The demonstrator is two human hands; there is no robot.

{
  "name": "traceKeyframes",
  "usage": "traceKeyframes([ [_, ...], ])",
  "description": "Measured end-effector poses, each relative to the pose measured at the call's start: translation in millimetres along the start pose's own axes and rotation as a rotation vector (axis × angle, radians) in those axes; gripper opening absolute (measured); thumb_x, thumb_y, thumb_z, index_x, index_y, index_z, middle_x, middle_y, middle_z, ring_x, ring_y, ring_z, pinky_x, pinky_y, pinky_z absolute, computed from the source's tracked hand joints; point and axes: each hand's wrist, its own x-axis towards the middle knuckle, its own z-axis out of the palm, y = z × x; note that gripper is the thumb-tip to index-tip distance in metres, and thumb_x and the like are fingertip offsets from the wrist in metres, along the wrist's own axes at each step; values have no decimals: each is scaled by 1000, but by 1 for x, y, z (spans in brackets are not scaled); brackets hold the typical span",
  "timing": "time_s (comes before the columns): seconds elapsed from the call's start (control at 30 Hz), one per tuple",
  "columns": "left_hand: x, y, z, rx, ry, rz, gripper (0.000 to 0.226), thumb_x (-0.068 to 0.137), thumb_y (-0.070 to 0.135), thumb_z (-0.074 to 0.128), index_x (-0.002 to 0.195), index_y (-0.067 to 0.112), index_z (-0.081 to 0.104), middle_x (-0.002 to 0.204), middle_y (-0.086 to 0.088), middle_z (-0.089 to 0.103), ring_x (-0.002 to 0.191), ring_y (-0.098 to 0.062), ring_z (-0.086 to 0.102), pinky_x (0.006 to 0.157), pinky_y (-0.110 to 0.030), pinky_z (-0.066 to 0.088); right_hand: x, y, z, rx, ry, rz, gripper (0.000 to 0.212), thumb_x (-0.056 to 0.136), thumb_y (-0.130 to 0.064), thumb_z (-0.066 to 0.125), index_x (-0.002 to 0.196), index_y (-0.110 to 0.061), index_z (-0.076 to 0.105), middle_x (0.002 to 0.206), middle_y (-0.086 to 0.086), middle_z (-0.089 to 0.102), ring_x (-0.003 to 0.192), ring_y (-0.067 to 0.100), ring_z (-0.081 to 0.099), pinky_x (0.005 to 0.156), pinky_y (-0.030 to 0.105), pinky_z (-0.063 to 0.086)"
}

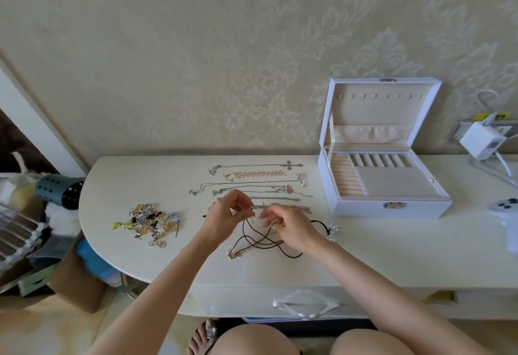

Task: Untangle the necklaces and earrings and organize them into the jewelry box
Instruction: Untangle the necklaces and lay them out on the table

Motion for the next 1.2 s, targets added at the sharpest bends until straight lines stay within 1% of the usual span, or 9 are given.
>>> traceKeyframes([
  [0.1,-2,2,-5,10,-35,5,21,79,3,70,81,22,62,74,5,63,60,-1,51,64,-13,43,2,2,3,-149,-58,-37,37,80,6,56,101,-22,68,99,-4,60,78,6,50,77,24,44],
  [0.2,-4,0,-7,75,-37,7,16,79,5,69,78,19,64,71,9,64,62,1,52,62,-8,40,4,5,4,-228,-77,-44,17,79,-10,69,90,-22,68,96,-7,53,80,7,48,77,26,42],
  [0.37,-3,-15,-7,225,-15,-59,18,81,12,69,72,22,56,67,9,65,60,-1,56,65,-15,43,4,7,6,-345,-86,-94,8,87,-21,62,90,-14,62,98,-4,53,94,14,48,78,28,37],
  [0.47,-6,-23,-5,322,-44,-126,20,82,14,67,71,23,52,64,7,64,62,-9,62,69,-26,48,1,10,5,-183,-14,-58,5,89,-16,59,86,-14,56,88,-6,54,87,16,50,74,27,36],
  [0.6,-9,-28,-3,403,-40,-166,19,83,18,67,74,22,51,61,10,59,66,-17,59,70,-31,49,-4,8,-2,295,80,67,19,90,-3,52,79,-17,46,75,-5,62,75,20,57,71,31,43],
  [0.73,-8,-28,-2,468,-31,-191,13,83,20,64,80,20,52,64,12,53,74,-18,53,65,-28,43,-6,2,-5,519,237,81,24,93,3,43,79,-16,41,71,10,63,53,5,48,54,14,39],
  [0.9,-11,-23,-5,595,-69,-230,6,83,20,56,84,23,51,74,11,52,79,-15,51,61,-25,34,-6,1,-7,607,421,114,21,94,1,43,80,-14,42,67,15,57,49,1,48,50,14,38],
  [1.1,-18,-16,-18,799,-189,-286,8,82,29,58,82,27,51,87,9,56,85,-14,52,67,-24,33,-7,4,-8,570,376,168,16,88,1,53,78,-11,49,58,4,56,51,5,47,59,24,38],
  [1.2,-18,-6,-21,951,-309,-311,19,77,37,66,88,27,54,97,7,56,93,-15,54,74,-24,33,-8,0,-11,598,340,152,10,87,1,56,80,-4,51,58,6,55,47,1,45,57,16,36],
])
